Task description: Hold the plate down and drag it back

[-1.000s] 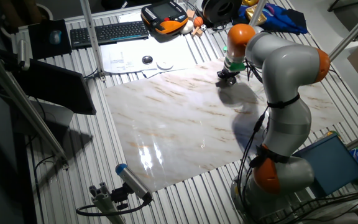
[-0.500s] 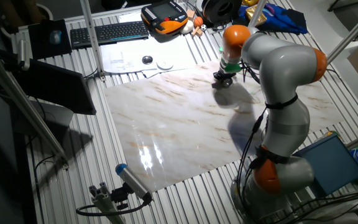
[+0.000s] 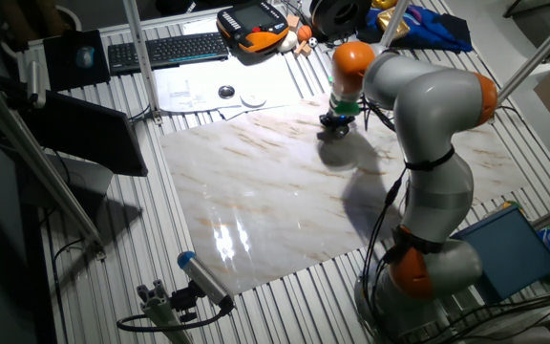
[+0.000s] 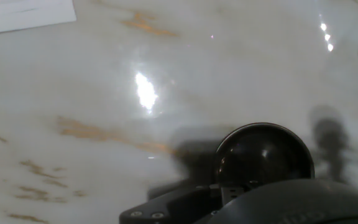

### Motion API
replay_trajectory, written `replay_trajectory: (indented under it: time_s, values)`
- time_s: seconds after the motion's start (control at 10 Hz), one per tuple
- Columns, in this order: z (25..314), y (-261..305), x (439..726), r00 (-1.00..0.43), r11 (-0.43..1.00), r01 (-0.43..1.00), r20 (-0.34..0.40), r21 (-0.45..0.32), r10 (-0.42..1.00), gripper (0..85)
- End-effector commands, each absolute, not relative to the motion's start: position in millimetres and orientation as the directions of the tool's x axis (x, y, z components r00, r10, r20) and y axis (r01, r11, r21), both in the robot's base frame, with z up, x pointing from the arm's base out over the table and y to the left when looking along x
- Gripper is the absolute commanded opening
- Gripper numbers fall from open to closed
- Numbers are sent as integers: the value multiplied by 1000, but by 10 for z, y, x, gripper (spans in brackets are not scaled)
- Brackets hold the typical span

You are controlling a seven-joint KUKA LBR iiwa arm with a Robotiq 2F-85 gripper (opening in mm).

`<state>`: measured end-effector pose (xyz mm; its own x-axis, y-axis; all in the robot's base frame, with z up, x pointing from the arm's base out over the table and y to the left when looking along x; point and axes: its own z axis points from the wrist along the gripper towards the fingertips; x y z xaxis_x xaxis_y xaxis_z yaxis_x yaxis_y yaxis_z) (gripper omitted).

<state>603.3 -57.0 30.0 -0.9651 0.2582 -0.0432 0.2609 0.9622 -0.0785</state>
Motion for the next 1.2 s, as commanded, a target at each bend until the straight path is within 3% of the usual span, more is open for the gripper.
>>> replay_trajectory:
  time_s: [0.0,0.5,1.1]
  values:
    - [320,-505,6022,-963,959,271,-36,-79,269,0]
    - [279,-202,5932,-948,944,319,-40,-82,317,0]
    - [432,186,5881,-926,921,375,-10,-108,376,0]
